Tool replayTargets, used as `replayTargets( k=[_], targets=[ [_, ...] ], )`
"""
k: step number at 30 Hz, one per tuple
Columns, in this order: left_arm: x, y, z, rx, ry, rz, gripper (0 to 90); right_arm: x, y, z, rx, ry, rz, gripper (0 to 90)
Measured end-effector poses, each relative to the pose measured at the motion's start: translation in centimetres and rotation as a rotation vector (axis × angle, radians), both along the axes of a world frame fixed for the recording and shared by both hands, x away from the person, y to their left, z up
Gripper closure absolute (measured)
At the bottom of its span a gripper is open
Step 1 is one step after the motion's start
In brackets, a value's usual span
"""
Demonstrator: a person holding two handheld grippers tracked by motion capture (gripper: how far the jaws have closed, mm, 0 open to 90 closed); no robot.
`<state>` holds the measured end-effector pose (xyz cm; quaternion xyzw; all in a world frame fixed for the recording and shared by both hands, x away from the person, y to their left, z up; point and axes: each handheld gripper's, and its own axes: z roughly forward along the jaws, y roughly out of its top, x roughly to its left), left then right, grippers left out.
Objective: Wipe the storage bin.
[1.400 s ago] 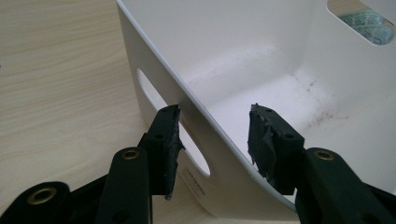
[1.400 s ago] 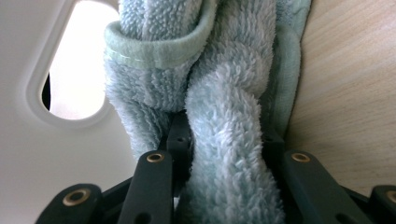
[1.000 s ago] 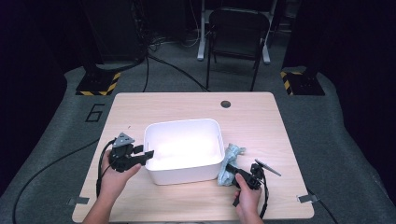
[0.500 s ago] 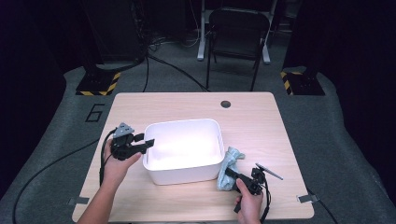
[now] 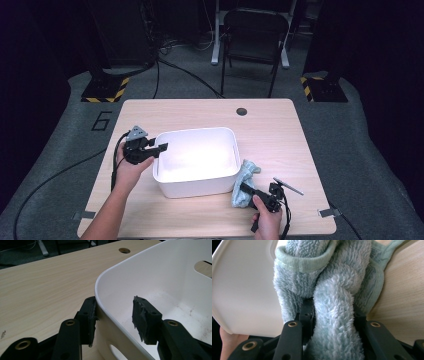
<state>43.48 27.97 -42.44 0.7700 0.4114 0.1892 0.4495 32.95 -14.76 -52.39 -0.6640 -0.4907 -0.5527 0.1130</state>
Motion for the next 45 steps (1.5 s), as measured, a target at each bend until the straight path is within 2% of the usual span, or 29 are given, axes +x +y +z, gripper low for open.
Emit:
replayTargets(
  k=[5, 7, 8, 10, 13, 15, 16, 17, 18, 19, 21, 22, 24, 25, 27, 28, 32, 34, 36, 37, 41, 44, 45],
  targets=[
    [-0.4, 0.0, 0.0, -0.001, -0.007, 0.0, 55.5, 0.0, 0.2, 0.2, 0.04, 0.022, -0.001, 64.0],
    [-0.7, 0.0, 0.1, 0.007, -0.012, 0.001, 55.4, 0.0, 0.2, 0.2, 0.038, 0.023, 0.0, 63.9],
    [-0.9, 0.0, 0.1, 0.013, -0.01, -0.001, 55.3, 0.1, 0.1, -0.1, 0.011, -0.013, 0.005, 63.9],
    [-1.2, -0.1, 0.2, 0.02, -0.008, 0.002, 55.0, 0.2, 0.0, 0.0, 0.01, 0.001, 0.002, 63.9],
    [-1.9, 0.0, 0.3, 0.0, 0.011, 0.018, 54.6, 0.3, -0.1, 0.0, -0.001, -0.009, -0.001, 63.9],
    [-2.3, 0.3, 0.4, -0.024, 0.041, 0.019, 54.8, 0.4, -0.2, 0.1, 0.007, 0.005, -0.009, 63.9],
    [-2.5, 0.3, 0.5, -0.026, 0.048, 0.012, 54.8, 0.5, -0.3, 0.2, 0.028, 0.02, -0.014, 63.9],
    [-2.8, 0.3, 0.5, -0.03, 0.044, 0.012, 54.8, 0.6, -0.5, 0.1, 0.001, 0.004, -0.015, 63.9],
    [-2.9, 0.4, 0.6, -0.028, 0.046, 0.005, 54.8, 0.7, -0.5, 0.0, 0.008, -0.008, -0.02, 63.9],
    [-3.1, 0.5, 0.6, -0.033, 0.052, 0.002, 55.0, 0.8, -0.6, 0.1, 0.01, 0.001, -0.02, 64.0],
    [-3.3, 0.5, 0.6, -0.02, 0.053, 0.001, 54.5, 0.9, -0.7, 0.1, 0.011, 0.007, -0.019, 63.9],
    [-3.3, 0.6, 0.6, -0.016, 0.054, 0.0, 54.3, 1.1, -0.7, 0.0, 0.013, -0.014, -0.015, 63.9],
    [-3.4, 0.7, 0.7, -0.003, 0.057, -0.006, 54.1, 1.2, -0.6, 0.0, 0.005, -0.013, -0.013, 63.9],
    [-3.5, 0.7, 0.8, 0.0, 0.061, -0.004, 54.1, 1.2, -0.6, 0.1, 0.011, 0.0, -0.016, 63.9],
    [-3.7, 0.7, 0.9, 0.014, 0.072, -0.004, 54.0, 1.4, -0.6, 0.0, 0.018, -0.003, -0.01, 63.8],
    [-3.8, 0.8, 1.0, 0.022, 0.091, -0.015, 54.0, 1.5, -0.7, -0.1, 0.007, -0.013, -0.009, 63.8],
    [-3.9, 0.9, 1.2, 0.033, 0.097, -0.039, 56.0, 1.6, -0.6, -0.1, 0.023, -0.003, -0.019, 63.7],
    [-4.0, 1.0, 1.1, 0.032, 0.088, -0.043, 56.2, 1.7, -0.7, -0.1, 0.01, -0.005, -0.01, 63.7],
    [-4.0, 1.1, 1.2, 0.032, 0.087, -0.05, 56.6, 1.7, -0.5, 0.2, 0.046, 0.031, -0.021, 63.7],
    [-4.0, 1.0, 1.1, 0.025, 0.074, -0.042, 57.1, 1.8, -0.7, 0.0, 0.007, 0.006, -0.016, 63.7],
    [-4.2, 1.1, 1.1, 0.039, 0.057, -0.054, 58.8, 1.9, -0.7, -0.1, 0.02, 0.003, -0.013, 63.8],
    [-4.4, 1.2, 1.0, 0.032, 0.042, -0.038, 61.2, 2.2, -0.6, -0.2, 0.02, -0.012, -0.015, 63.8],
    [-4.4, 1.1, 1.0, 0.025, 0.039, -0.019, 62.3, 2.3, -0.5, -0.2, 0.008, -0.013, -0.018, 63.9]
  ],
)
